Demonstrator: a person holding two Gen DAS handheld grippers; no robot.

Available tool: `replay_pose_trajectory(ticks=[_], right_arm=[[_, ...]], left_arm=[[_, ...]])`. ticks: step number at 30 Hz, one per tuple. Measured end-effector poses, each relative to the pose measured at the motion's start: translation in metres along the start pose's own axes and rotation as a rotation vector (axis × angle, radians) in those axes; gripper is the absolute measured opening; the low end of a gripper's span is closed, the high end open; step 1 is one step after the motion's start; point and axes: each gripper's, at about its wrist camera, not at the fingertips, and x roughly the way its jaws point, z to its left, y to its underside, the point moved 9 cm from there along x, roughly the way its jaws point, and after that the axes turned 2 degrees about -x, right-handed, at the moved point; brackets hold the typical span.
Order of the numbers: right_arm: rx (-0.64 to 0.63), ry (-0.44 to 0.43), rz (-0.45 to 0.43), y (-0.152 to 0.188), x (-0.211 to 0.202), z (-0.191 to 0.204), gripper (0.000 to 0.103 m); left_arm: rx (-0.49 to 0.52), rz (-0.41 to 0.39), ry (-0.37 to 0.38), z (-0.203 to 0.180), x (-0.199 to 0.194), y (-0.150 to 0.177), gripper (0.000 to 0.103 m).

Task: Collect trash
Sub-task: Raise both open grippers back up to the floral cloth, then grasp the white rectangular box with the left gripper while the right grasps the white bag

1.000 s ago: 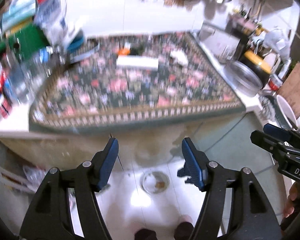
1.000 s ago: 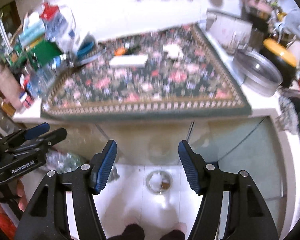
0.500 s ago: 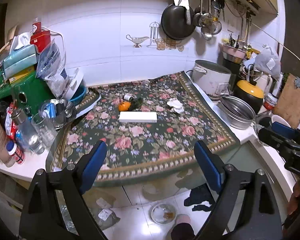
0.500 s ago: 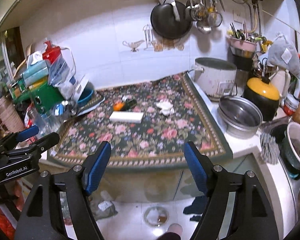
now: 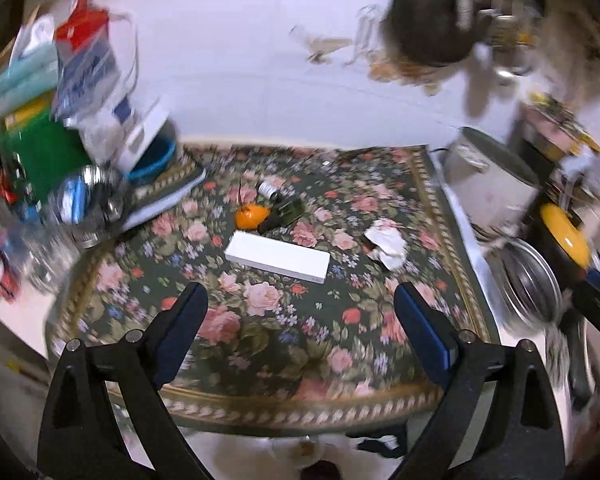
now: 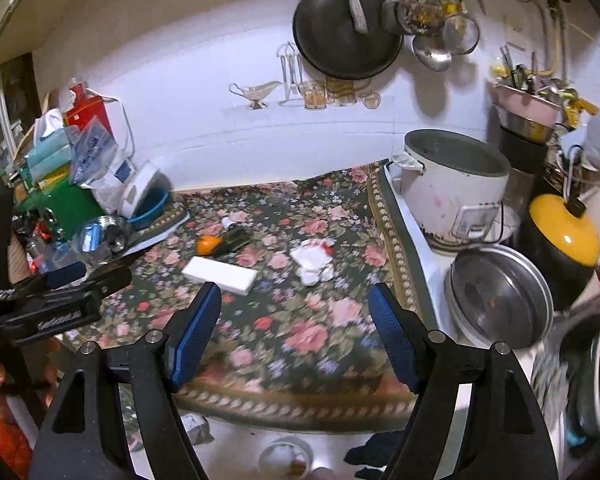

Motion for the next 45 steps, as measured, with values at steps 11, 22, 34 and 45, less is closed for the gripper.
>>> replay_pose_trajectory(ticks=[11, 22, 34, 45], right_arm=[[0.025, -0.017, 0.155, 0.01, 0.079, -0.069, 0.073], [0.067, 0.023, 0.296, 0.021, 0.16, -0.094, 0.073], [-0.003, -0.055, 0.375, 0.022, 0.232, -0.056, 0.073], [-0.015, -0.056, 0.436, 0.037, 0.269, -0.044, 0.073]], left_arm=[[-0.256, 0.185, -0.186, 0.006, 0.157, 0.003, 0.094], [-0.265, 0.27, -0.387, 0.014, 0.253, -0.001, 0.094], [-0.151, 0.257, -0.423, 0.064, 0.237, 0.023, 0.095], [-0.396, 0.399, -0.223, 0.032, 0.266, 0.02, 0.095]])
